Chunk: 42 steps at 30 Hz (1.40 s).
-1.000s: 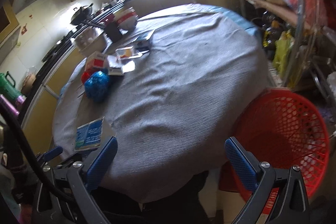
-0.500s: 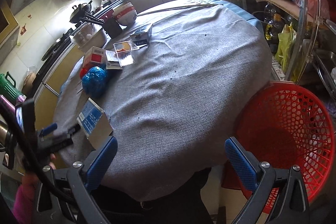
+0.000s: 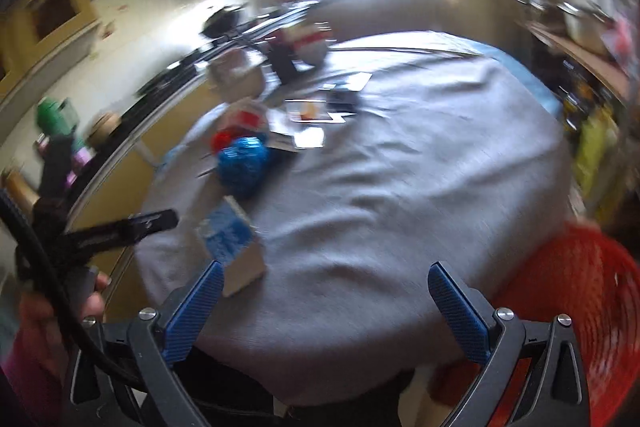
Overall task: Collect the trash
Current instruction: 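Reach the right tool to the blue-and-white box while the left tool approaches the blue bag, then close the right tool on the blue box while the left tool grasps the blue bag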
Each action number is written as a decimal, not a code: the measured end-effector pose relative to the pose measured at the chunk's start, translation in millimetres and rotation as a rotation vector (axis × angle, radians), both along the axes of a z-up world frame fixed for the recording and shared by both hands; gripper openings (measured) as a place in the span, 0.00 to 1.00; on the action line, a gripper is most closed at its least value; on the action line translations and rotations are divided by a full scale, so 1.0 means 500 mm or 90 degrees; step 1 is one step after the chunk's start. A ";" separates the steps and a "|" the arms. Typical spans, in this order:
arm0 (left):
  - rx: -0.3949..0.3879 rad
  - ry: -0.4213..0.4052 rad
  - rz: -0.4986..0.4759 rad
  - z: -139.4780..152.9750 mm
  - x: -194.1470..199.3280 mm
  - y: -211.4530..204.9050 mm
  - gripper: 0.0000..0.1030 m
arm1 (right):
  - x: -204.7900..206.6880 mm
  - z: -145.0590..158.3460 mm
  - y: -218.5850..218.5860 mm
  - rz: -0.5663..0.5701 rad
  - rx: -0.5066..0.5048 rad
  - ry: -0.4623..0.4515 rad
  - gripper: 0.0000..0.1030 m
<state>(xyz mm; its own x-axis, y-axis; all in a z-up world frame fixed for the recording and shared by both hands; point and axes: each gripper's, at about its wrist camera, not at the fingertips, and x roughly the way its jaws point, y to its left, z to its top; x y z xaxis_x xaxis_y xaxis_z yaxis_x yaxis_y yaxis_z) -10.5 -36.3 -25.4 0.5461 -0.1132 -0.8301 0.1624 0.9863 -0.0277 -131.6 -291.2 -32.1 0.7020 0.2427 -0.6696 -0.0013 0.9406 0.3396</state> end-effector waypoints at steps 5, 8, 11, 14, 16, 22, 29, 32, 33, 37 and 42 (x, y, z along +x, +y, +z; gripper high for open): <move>0.027 0.020 -0.003 0.017 0.064 0.049 1.00 | 0.078 -0.012 0.068 0.133 -0.021 -0.008 1.00; -0.008 0.048 -0.003 0.027 0.099 0.079 1.00 | 0.127 -0.029 0.110 0.181 -0.041 -0.010 1.00; -0.051 0.064 0.016 0.030 0.113 0.116 1.00 | 0.164 -0.049 0.136 0.222 -0.054 0.002 1.00; -0.047 0.073 0.031 0.015 0.107 0.135 1.00 | 0.187 -0.059 0.167 0.270 -0.044 0.013 1.00; -0.045 0.083 0.033 0.003 0.105 0.139 1.00 | 0.197 -0.069 0.199 0.298 -0.070 0.021 1.00; -0.042 0.103 0.027 -0.016 0.112 0.124 1.00 | 0.208 -0.109 0.226 0.272 -0.113 0.037 0.67; -0.056 0.080 -0.021 0.014 0.134 0.028 1.00 | 0.151 -0.108 0.162 0.199 -0.051 0.025 0.52; -0.035 0.047 -0.050 0.019 0.149 -0.040 0.94 | 0.119 -0.100 0.117 0.165 -0.023 0.017 0.52; -0.027 0.046 -0.058 0.015 0.157 -0.060 0.84 | 0.109 -0.097 0.100 0.151 -0.017 0.014 0.52; -0.019 0.083 -0.078 -0.021 0.198 -0.124 0.64 | 0.085 -0.088 0.046 0.098 0.010 0.007 0.52; -0.058 0.091 -0.085 -0.037 0.210 -0.140 0.46 | 0.052 -0.071 -0.016 0.052 0.041 -0.007 0.52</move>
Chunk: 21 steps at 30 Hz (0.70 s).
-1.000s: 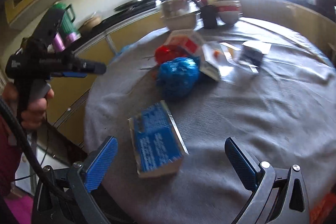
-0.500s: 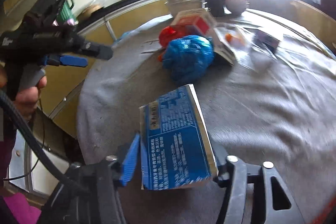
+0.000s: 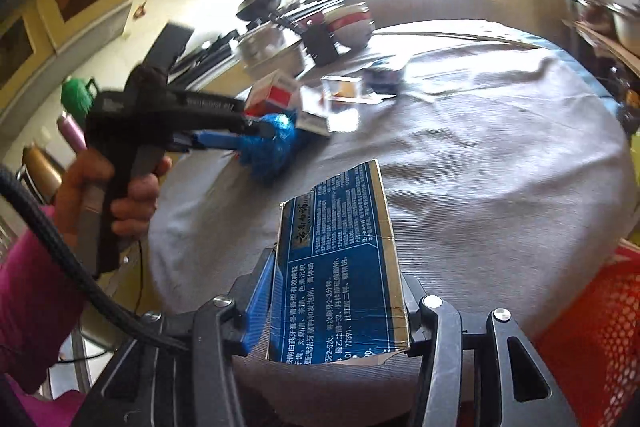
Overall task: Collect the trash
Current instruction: 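Close the right tool on the blue box while the left tool grasps the blue bag, then carry both items to the red basket and open both tools to drop them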
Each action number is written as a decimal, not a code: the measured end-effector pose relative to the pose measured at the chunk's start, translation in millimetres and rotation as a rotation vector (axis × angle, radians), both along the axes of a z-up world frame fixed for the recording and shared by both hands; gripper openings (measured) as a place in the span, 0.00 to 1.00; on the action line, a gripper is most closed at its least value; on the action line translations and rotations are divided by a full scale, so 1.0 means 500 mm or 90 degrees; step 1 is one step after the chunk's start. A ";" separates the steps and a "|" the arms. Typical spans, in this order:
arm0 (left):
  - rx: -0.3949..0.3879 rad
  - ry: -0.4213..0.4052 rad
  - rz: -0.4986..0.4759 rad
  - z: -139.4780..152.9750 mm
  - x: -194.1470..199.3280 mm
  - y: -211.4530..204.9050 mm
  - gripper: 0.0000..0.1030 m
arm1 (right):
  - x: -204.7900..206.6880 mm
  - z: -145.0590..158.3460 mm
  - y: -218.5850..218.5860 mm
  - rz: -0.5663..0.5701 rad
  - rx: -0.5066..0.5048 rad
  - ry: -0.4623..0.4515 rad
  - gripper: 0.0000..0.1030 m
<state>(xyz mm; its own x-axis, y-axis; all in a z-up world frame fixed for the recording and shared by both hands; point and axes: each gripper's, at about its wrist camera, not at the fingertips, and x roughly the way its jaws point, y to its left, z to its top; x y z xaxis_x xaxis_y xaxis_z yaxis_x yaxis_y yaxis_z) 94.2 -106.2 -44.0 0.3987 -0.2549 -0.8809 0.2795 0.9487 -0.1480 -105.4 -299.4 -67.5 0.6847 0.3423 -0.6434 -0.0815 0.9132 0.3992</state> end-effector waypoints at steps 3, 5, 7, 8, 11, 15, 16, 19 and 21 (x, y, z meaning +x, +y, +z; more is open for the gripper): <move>-0.012 -0.007 -0.010 -0.002 -0.006 -0.004 0.27 | -0.011 0.003 -0.022 -0.022 0.019 0.000 0.52; -0.024 -0.010 -0.009 0.001 -0.015 0.004 0.18 | -0.012 0.005 -0.031 -0.035 0.021 -0.003 0.52; -0.046 -0.004 -0.007 0.002 -0.024 0.017 0.15 | -0.020 0.011 -0.038 -0.045 0.025 -0.009 0.52; -0.057 -0.003 -0.008 0.002 -0.029 0.022 0.14 | -0.027 0.014 -0.039 -0.047 0.025 -0.012 0.52; -0.066 0.000 -0.008 -0.001 -0.051 0.032 0.13 | -0.036 0.026 -0.040 -0.061 0.013 -0.024 0.52; -0.087 0.000 -0.020 0.012 -0.098 0.042 0.12 | -0.057 0.040 -0.067 -0.092 0.021 -0.033 0.52; -0.090 -0.002 -0.026 0.016 -0.110 0.040 0.12 | -0.063 0.043 -0.075 -0.102 0.018 -0.036 0.52; -0.105 -0.013 -0.051 0.036 -0.152 0.032 0.12 | -0.088 0.046 -0.105 -0.129 0.022 -0.039 0.52; -0.109 -0.017 -0.066 0.044 -0.174 0.026 0.12 | -0.101 0.045 -0.127 -0.147 0.029 -0.038 0.52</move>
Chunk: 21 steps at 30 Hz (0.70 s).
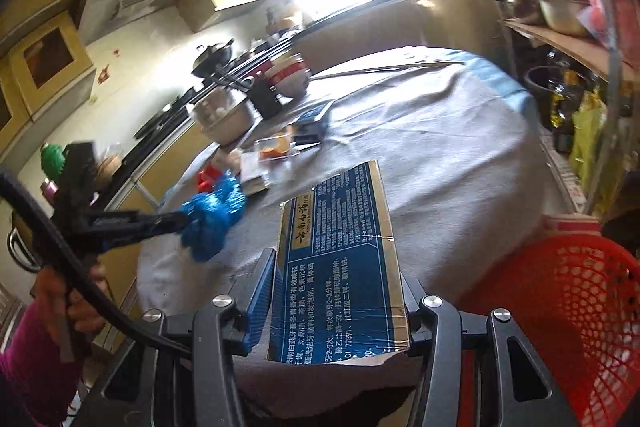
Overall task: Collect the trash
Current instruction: 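Carry both items to the red basket and open both tools to drop them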
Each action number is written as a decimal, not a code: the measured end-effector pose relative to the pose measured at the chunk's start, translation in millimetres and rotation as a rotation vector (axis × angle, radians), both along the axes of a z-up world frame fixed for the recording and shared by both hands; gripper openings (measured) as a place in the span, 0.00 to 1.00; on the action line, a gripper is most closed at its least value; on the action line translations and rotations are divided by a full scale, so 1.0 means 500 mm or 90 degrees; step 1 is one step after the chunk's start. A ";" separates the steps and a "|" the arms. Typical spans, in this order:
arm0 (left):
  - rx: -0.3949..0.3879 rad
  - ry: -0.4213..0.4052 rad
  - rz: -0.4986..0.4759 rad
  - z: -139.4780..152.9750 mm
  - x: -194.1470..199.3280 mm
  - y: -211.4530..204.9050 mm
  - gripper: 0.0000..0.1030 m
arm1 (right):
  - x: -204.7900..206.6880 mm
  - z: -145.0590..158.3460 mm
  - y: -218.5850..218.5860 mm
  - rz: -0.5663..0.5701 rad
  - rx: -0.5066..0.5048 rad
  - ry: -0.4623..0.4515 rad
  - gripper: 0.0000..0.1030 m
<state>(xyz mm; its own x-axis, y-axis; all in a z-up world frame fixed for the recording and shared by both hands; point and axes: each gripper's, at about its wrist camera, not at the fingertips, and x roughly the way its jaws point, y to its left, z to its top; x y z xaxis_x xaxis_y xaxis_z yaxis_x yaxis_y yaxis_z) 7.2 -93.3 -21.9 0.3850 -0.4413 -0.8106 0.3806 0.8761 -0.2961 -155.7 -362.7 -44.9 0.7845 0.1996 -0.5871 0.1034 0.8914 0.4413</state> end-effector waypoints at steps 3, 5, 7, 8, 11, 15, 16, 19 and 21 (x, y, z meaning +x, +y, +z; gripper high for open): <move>-0.013 0.001 -0.031 0.008 -0.032 -0.018 0.12 | -0.021 -0.005 -0.037 -0.031 0.014 0.005 0.52; -0.009 0.001 -0.057 0.009 -0.052 -0.044 0.12 | -0.035 -0.011 -0.061 -0.050 0.027 0.006 0.52; -0.011 0.005 -0.089 0.012 -0.072 -0.071 0.12 | -0.058 -0.019 -0.090 -0.079 0.034 0.011 0.52; -0.010 0.005 -0.109 0.013 -0.084 -0.090 0.12 | -0.069 -0.024 -0.102 -0.090 0.036 0.014 0.52; -0.006 0.000 -0.179 0.016 -0.125 -0.155 0.12 | -0.110 -0.047 -0.150 -0.133 0.055 0.031 0.52; 0.007 0.004 -0.272 0.011 -0.174 -0.252 0.12 | -0.164 -0.089 -0.206 -0.187 0.080 0.067 0.52; 0.012 0.005 -0.297 0.011 -0.188 -0.278 0.12 | -0.180 -0.101 -0.218 -0.200 0.090 0.075 0.52; 0.026 0.012 -0.365 0.000 -0.225 -0.349 0.12 | -0.219 -0.125 -0.249 -0.233 0.112 0.087 0.52; 0.035 0.017 -0.401 -0.010 -0.249 -0.391 0.13 | -0.247 -0.135 -0.270 -0.258 0.124 0.090 0.52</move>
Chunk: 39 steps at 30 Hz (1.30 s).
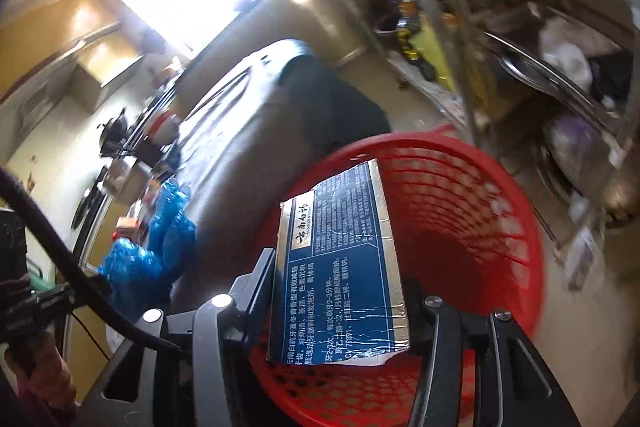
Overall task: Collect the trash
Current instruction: 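Carry both items to the red basket and open both tools to drop them, then reach the left tool to the red-and-white medicine box while the right tool approaches the clear tray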
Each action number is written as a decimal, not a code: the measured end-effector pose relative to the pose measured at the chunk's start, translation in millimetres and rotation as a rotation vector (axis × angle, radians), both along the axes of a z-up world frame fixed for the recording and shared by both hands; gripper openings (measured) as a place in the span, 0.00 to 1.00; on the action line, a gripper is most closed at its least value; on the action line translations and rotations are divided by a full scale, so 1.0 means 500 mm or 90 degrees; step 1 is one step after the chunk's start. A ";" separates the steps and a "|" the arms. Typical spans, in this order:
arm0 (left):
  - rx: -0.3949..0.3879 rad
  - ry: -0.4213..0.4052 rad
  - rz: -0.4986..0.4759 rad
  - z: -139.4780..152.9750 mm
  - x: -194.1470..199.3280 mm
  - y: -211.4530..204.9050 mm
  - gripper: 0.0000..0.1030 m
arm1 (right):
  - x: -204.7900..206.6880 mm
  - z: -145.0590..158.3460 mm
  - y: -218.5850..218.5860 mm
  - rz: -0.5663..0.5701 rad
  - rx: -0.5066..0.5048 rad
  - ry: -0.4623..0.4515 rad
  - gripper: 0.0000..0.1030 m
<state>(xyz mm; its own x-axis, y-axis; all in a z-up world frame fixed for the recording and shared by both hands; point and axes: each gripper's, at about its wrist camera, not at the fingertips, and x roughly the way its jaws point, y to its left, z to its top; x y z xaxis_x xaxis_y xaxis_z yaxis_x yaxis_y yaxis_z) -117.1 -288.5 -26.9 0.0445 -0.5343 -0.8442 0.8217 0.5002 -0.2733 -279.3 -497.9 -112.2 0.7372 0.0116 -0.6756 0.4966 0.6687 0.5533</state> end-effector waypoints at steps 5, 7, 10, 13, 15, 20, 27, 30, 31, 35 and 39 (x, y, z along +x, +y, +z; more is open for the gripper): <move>0.023 0.015 -0.058 -0.030 -0.049 -0.086 0.17 | -0.052 -0.004 -0.044 -0.043 0.033 -0.005 0.62; 0.032 0.019 -0.066 -0.043 -0.052 -0.111 0.30 | -0.070 0.001 -0.057 -0.058 0.044 -0.013 0.69; 0.033 0.009 -0.053 -0.047 -0.056 -0.109 0.50 | -0.079 0.016 -0.062 -0.063 0.040 -0.027 0.70; 0.034 -0.027 -0.040 -0.033 -0.051 -0.080 0.50 | -0.073 0.030 -0.061 -0.065 0.024 -0.035 0.70; 0.037 -0.062 -0.014 -0.021 -0.041 -0.054 0.50 | -0.060 0.038 -0.053 -0.059 0.022 -0.043 0.70; 0.075 -0.184 0.085 0.021 -0.001 0.043 0.52 | -0.010 0.080 -0.010 -0.010 -0.011 -0.061 0.70; 0.129 -0.292 0.274 0.071 0.081 0.231 0.66 | 0.104 0.159 0.096 0.086 -0.050 -0.079 0.69; 0.142 -0.316 0.342 0.089 0.113 0.311 0.67 | 0.160 0.187 0.155 0.136 -0.070 -0.079 0.70; 0.141 -0.320 0.361 0.096 0.122 0.340 0.67 | 0.180 0.196 0.178 0.153 -0.076 -0.077 0.69; 0.149 -0.335 0.432 0.118 0.155 0.429 0.67 | 0.233 0.210 0.253 0.208 -0.084 -0.075 0.69; 0.144 -0.327 0.483 0.132 0.180 0.502 0.68 | 0.277 0.223 0.330 0.260 -0.098 -0.065 0.70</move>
